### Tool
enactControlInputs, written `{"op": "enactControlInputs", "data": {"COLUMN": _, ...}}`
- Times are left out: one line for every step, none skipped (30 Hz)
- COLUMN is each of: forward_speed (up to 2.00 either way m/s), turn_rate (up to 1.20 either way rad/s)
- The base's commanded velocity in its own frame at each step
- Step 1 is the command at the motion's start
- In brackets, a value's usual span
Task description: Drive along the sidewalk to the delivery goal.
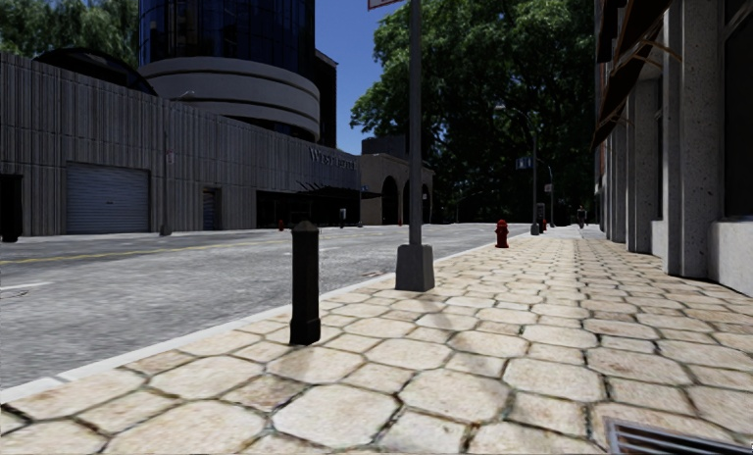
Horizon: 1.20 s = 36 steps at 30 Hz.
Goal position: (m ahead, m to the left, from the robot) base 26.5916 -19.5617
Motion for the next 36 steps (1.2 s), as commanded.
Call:
{"op": "enactControlInputs", "data": {"forward_speed": 2.00, "turn_rate": -1.08}}
{"op": "enactControlInputs", "data": {"forward_speed": 2.00, "turn_rate": -1.08}}
{"op": "enactControlInputs", "data": {"forward_speed": 2.00, "turn_rate": -1.08}}
{"op": "enactControlInputs", "data": {"forward_speed": 2.00, "turn_rate": -0.99}}
{"op": "enactControlInputs", "data": {"forward_speed": 2.00, "turn_rate": -0.99}}
{"op": "enactControlInputs", "data": {"forward_speed": 2.00, "turn_rate": -0.78}}
{"op": "enactControlInputs", "data": {"forward_speed": 2.00, "turn_rate": -0.03}}
{"op": "enactControlInputs", "data": {"forward_speed": 2.00, "turn_rate": 0.00}}
{"op": "enactControlInputs", "data": {"forward_speed": 2.00, "turn_rate": 0.00}}
{"op": "enactControlInputs", "data": {"forward_speed": 2.00, "turn_rate": 0.00}}
{"op": "enactControlInputs", "data": {"forward_speed": 2.00, "turn_rate": 0.00}}
{"op": "enactControlInputs", "data": {"forward_speed": 2.00, "turn_rate": 0.00}}
{"op": "enactControlInputs", "data": {"forward_speed": 2.00, "turn_rate": 0.00}}
{"op": "enactControlInputs", "data": {"forward_speed": 2.00, "turn_rate": 0.00}}
{"op": "enactControlInputs", "data": {"forward_speed": 2.00, "turn_rate": 0.00}}
{"op": "enactControlInputs", "data": {"forward_speed": 2.00, "turn_rate": 0.00}}
{"op": "enactControlInputs", "data": {"forward_speed": 2.00, "turn_rate": 0.00}}
{"op": "enactControlInputs", "data": {"forward_speed": 2.00, "turn_rate": 0.00}}
{"op": "enactControlInputs", "data": {"forward_speed": 2.00, "turn_rate": 0.00}}
{"op": "enactControlInputs", "data": {"forward_speed": 2.00, "turn_rate": 0.00}}
{"op": "enactControlInputs", "data": {"forward_speed": 2.00, "turn_rate": 0.00}}
{"op": "enactControlInputs", "data": {"forward_speed": 2.00, "turn_rate": 0.00}}
{"op": "enactControlInputs", "data": {"forward_speed": 2.00, "turn_rate": 0.00}}
{"op": "enactControlInputs", "data": {"forward_speed": 2.00, "turn_rate": 0.00}}
{"op": "enactControlInputs", "data": {"forward_speed": 2.00, "turn_rate": 0.00}}
{"op": "enactControlInputs", "data": {"forward_speed": 2.00, "turn_rate": 0.00}}
{"op": "enactControlInputs", "data": {"forward_speed": 2.00, "turn_rate": -0.03}}
{"op": "enactControlInputs", "data": {"forward_speed": 2.00, "turn_rate": -0.53}}
{"op": "enactControlInputs", "data": {"forward_speed": 2.00, "turn_rate": -0.78}}
{"op": "enactControlInputs", "data": {"forward_speed": 2.00, "turn_rate": -0.78}}
{"op": "enactControlInputs", "data": {"forward_speed": 2.00, "turn_rate": -1.03}}
{"op": "enactControlInputs", "data": {"forward_speed": 2.00, "turn_rate": -1.11}}
{"op": "enactControlInputs", "data": {"forward_speed": 2.00, "turn_rate": -1.05}}
{"op": "enactControlInputs", "data": {"forward_speed": 2.00, "turn_rate": -0.12}}
{"op": "enactControlInputs", "data": {"forward_speed": 2.00, "turn_rate": -0.01}}
{"op": "enactControlInputs", "data": {"forward_speed": 2.00, "turn_rate": 0.00}}
